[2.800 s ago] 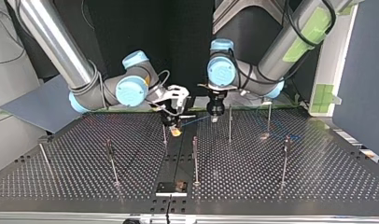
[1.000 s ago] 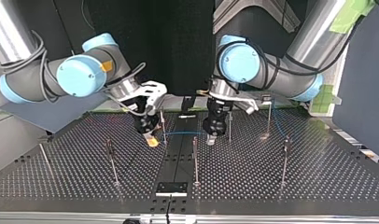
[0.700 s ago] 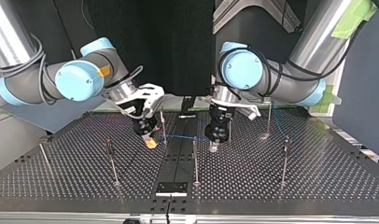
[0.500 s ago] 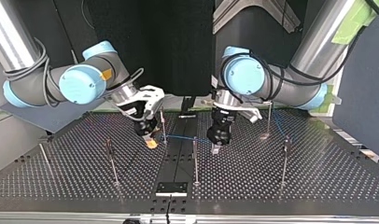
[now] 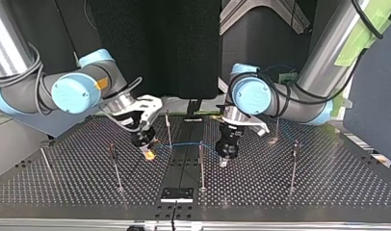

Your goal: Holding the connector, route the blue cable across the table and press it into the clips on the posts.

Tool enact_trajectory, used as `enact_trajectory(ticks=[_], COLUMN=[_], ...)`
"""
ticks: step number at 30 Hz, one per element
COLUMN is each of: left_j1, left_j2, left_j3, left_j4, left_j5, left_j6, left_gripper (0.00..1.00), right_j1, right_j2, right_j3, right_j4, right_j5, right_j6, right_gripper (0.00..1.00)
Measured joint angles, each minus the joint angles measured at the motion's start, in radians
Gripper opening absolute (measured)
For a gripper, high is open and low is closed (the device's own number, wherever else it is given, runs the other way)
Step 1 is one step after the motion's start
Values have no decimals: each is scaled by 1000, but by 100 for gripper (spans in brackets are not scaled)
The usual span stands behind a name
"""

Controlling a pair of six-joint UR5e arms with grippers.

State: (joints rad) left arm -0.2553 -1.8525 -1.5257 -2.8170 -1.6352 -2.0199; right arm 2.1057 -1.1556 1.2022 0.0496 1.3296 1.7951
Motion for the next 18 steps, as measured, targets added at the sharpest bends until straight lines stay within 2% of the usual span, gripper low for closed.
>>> enact_trajectory(ticks=[7, 18], left_j1=[21, 44], left_j2=[-8, -8], left_j3=[54, 62], left_j4=[-17, -71], left_j5=[3, -1], left_j6=[-2, 16], left_gripper=[0, 0], right_j1=[-11, -26], right_j2=[19, 41], right_j3=[-26, -43], right_j4=[-2, -11], right_j5=[-4, -3], right_j6=[0, 1], right_gripper=[0, 0])
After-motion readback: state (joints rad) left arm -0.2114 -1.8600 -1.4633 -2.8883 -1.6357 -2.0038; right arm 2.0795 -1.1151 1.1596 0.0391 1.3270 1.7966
